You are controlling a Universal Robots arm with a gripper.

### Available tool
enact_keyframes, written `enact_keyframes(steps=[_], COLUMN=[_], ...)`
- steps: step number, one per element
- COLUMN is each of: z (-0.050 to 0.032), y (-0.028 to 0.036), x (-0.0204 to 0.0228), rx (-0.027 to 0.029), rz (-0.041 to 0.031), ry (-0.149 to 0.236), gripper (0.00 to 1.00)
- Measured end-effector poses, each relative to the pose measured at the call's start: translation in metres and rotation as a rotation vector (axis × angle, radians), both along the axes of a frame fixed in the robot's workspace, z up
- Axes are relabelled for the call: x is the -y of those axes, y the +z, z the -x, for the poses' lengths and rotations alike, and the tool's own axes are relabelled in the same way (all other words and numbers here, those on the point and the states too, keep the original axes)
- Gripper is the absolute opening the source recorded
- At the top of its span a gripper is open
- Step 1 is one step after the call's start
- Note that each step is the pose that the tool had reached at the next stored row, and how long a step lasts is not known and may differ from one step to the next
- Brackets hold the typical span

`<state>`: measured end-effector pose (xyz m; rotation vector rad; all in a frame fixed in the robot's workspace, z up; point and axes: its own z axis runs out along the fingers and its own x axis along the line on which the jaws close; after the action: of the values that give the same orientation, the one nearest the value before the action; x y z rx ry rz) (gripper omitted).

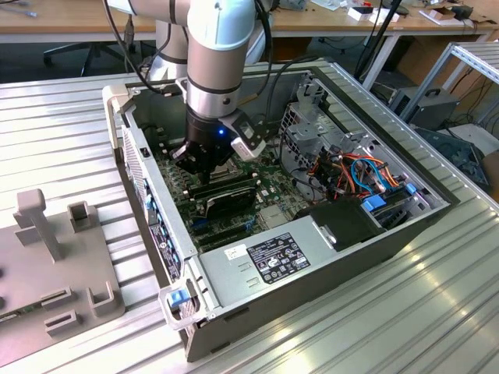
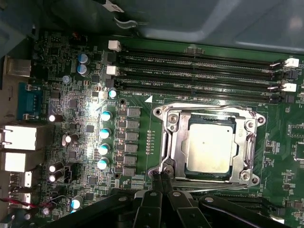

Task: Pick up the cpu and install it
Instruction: 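Install the second cpu locking lever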

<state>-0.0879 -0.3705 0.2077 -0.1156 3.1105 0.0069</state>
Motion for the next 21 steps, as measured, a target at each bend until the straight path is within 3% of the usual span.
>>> enact_keyframes(steps=[10,21], z=[0.0022,0.0021], y=[-0.0036,-0.0023], x=[-0.0014,-0.002], rx=[0.0001,0.0001], rz=[-0.0018,-0.0013], ry=[-0.005,-0.006], gripper=[0.11,0.11])
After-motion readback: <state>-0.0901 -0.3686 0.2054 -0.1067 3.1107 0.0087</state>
